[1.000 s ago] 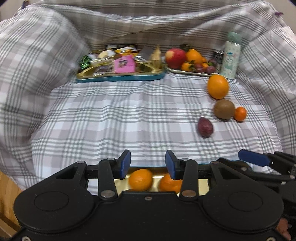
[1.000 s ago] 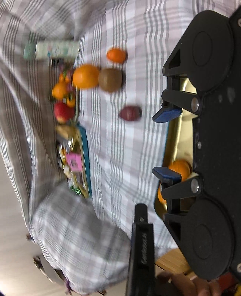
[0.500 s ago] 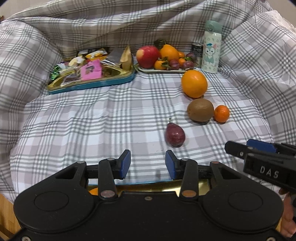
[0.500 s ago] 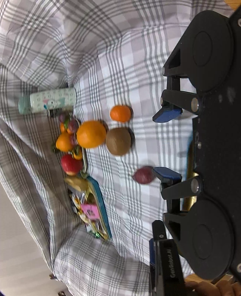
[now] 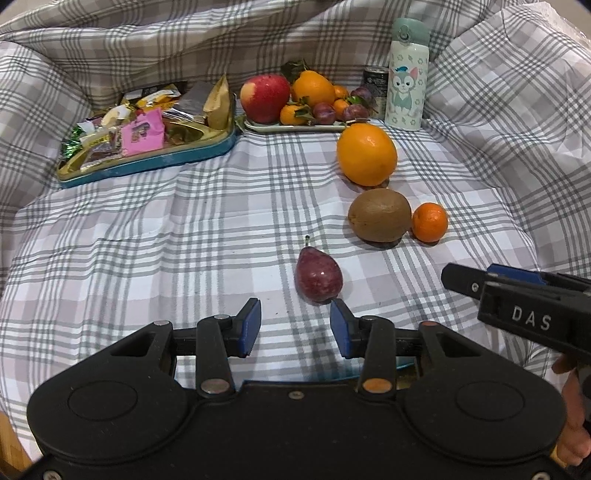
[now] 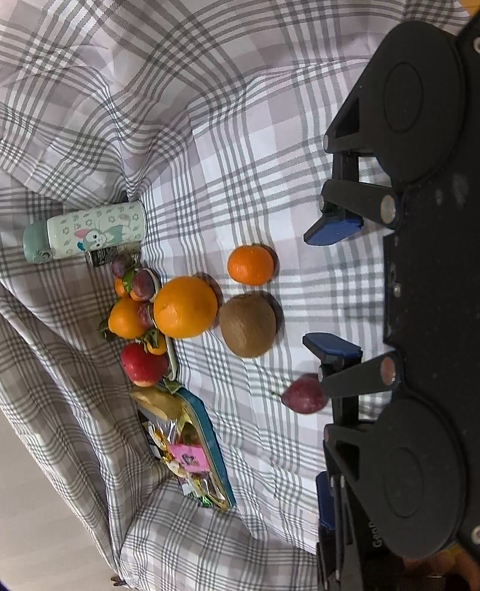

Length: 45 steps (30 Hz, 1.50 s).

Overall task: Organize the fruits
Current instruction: 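Move both open grippers back toward the fruit row, then move left gripper toward the red pear while right gripper closes on a tangerine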

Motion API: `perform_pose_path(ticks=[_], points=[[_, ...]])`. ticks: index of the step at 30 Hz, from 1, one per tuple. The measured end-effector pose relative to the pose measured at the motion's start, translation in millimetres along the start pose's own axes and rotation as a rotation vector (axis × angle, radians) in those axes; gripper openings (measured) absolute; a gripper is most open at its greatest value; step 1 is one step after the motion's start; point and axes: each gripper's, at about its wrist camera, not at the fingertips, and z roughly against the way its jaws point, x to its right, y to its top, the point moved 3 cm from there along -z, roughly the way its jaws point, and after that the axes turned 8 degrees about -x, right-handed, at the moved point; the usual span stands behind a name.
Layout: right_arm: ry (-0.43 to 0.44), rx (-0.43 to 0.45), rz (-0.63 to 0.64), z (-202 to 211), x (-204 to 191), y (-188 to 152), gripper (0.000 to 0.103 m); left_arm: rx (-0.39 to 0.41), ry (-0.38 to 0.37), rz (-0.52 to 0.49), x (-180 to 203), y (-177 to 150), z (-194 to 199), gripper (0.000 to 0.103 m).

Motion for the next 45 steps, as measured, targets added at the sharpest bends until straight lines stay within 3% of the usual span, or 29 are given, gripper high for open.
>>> perform_pose_path(ticks=[19, 28, 45], points=[[-0.047, -0.012, -0.039, -25.6, 16.7, 18.5, 0.056, -0.096, -0.001, -0.008, 9.8, 9.2, -31.6, 0.05], [-0.066, -0.009, -0.043, -36.3, 19.1, 26.5, 0.056, -0.152, -0.016, 0.035, 1.1, 8.4, -46.0, 0.05], [-0.088, 0.029, -0.026, -60.1, 15.5, 50.6, 0.054, -0.141, -0.006, 0.016, 1.9, 8.9, -49.7, 0.05]])
